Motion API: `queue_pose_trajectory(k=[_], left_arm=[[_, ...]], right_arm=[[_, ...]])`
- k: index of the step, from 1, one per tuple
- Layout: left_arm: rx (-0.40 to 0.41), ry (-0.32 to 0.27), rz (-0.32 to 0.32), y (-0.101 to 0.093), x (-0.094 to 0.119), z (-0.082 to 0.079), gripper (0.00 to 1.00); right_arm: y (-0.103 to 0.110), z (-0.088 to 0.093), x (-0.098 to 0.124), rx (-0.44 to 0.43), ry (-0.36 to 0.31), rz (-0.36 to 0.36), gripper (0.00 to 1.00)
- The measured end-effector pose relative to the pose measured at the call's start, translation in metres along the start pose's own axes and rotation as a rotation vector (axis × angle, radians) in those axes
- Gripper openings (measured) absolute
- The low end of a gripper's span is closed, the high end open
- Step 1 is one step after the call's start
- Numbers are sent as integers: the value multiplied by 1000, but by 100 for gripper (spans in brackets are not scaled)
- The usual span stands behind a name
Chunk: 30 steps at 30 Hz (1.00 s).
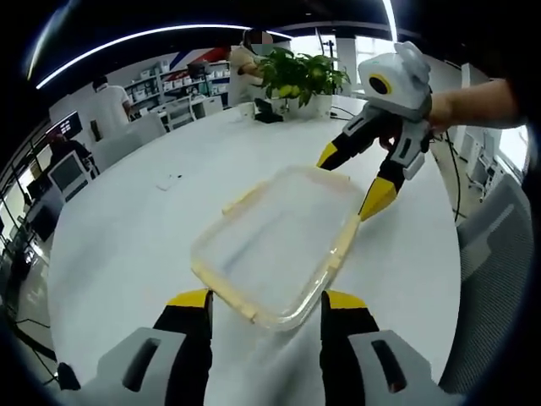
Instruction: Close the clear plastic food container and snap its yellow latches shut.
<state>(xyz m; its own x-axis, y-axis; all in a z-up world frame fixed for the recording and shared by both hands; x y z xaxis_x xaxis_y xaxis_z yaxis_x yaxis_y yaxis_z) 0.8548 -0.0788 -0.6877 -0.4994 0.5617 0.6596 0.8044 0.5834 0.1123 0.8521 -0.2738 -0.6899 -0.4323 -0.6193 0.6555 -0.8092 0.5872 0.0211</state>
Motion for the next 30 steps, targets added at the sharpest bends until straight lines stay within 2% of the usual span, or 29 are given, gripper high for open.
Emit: queue_pose_trajectory(k=[15, 23, 30], left_arm=[[18, 6, 9, 6, -2, -3, 45], [14, -7, 3, 4, 3, -4, 48], [28, -25, -10, -1, 13, 0, 51]], right_arm=[[-4, -2, -3, -8, 11, 0, 52], [2, 1, -1, -6, 14, 7, 56], [8, 4, 10, -24, -17, 26, 58]])
Point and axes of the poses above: the point that each gripper's makers call its tool centre point, and the gripper's own axes: x roughly backward along the fingers, y roughly to its left, z roughly out of its underside, the point moved 6 cm from there along x, roughly backward along the fingers
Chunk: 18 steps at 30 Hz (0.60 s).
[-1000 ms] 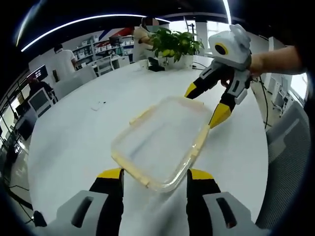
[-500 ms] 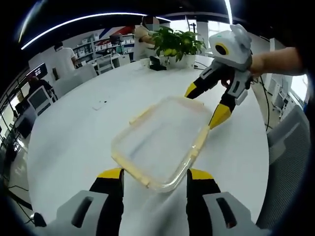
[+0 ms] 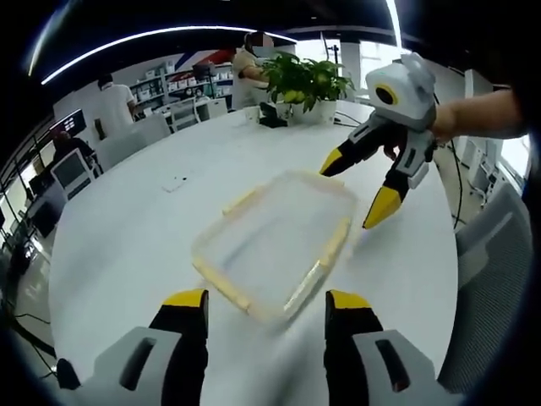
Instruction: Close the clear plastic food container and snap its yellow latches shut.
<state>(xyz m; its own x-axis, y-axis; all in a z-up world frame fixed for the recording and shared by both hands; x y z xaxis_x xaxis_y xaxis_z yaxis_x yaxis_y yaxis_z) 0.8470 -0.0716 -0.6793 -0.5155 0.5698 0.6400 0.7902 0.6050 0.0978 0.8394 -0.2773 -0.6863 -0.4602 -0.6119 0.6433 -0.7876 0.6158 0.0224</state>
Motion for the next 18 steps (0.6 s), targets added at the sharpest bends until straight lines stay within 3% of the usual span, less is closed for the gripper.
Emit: queue_pose_trajectory(k=[18], left_arm=[[19, -48, -10, -27, 38, 13, 64]], right_arm=[[31, 16, 36, -27, -90, 60, 66]])
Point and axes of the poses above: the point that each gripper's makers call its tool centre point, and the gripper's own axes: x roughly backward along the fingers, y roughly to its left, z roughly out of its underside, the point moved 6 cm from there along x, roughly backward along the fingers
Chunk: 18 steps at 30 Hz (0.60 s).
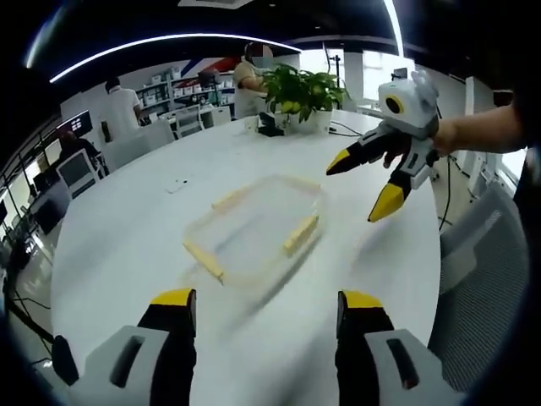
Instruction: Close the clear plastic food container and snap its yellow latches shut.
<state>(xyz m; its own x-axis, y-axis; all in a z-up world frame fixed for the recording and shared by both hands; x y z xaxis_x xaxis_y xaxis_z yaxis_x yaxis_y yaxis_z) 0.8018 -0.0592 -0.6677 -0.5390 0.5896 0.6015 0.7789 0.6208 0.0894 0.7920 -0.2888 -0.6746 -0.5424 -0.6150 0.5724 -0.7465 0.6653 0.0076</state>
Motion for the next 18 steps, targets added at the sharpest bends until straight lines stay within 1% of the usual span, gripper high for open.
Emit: queue_pose_trajectory(k=[5, 10, 14, 16, 18], left_arm=[[26, -27, -9, -7, 14, 2, 68], [63, -45, -14, -20, 28, 7, 73], [89, -67, -25, -27, 38, 10, 76], [123, -78, -41, -29, 45, 12, 77], [138, -88, -47, -32, 50, 13, 79]], right_arm=[[7, 4, 14, -21, -26, 22, 68], [14, 10, 32, -38, -49, 63, 69], [18, 14, 44, -62, -66, 72, 70], [19, 16, 51, -69, -69, 83, 71], [21, 17, 58, -74, -78, 92, 72]])
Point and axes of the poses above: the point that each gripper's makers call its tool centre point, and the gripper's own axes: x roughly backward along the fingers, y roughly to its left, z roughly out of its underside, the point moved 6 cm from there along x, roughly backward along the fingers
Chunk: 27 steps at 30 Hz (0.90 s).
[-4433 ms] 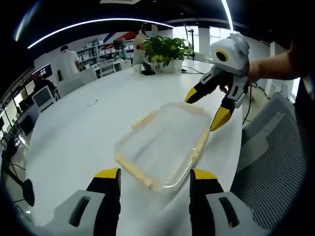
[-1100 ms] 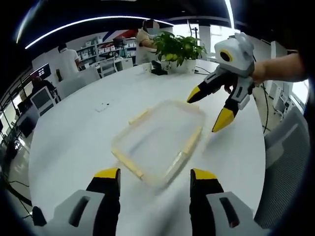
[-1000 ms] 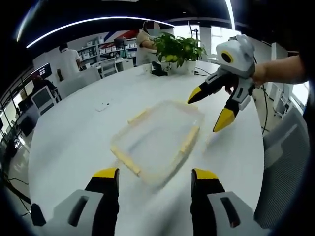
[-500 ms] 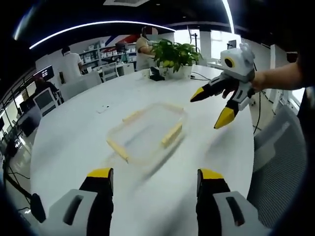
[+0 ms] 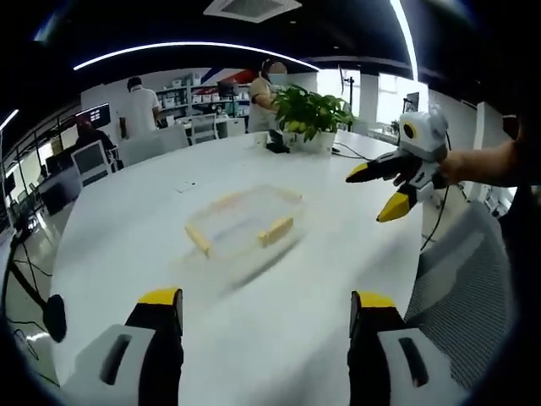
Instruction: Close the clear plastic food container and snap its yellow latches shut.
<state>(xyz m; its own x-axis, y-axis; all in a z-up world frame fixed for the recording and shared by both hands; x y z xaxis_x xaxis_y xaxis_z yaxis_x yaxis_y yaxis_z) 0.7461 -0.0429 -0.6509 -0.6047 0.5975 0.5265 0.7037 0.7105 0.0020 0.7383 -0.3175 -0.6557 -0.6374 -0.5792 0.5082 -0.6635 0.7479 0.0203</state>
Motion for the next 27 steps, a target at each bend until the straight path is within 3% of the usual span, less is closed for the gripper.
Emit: queue_pose_trajectory(k=[12, 27], left_arm=[[-4, -15, -36, -9, 22, 7, 85], [-39, 17, -49, -17, 22, 10, 99]], right_arm=[[8, 14, 25, 13, 15, 50, 78], [14, 24, 40, 40, 36, 45, 90]])
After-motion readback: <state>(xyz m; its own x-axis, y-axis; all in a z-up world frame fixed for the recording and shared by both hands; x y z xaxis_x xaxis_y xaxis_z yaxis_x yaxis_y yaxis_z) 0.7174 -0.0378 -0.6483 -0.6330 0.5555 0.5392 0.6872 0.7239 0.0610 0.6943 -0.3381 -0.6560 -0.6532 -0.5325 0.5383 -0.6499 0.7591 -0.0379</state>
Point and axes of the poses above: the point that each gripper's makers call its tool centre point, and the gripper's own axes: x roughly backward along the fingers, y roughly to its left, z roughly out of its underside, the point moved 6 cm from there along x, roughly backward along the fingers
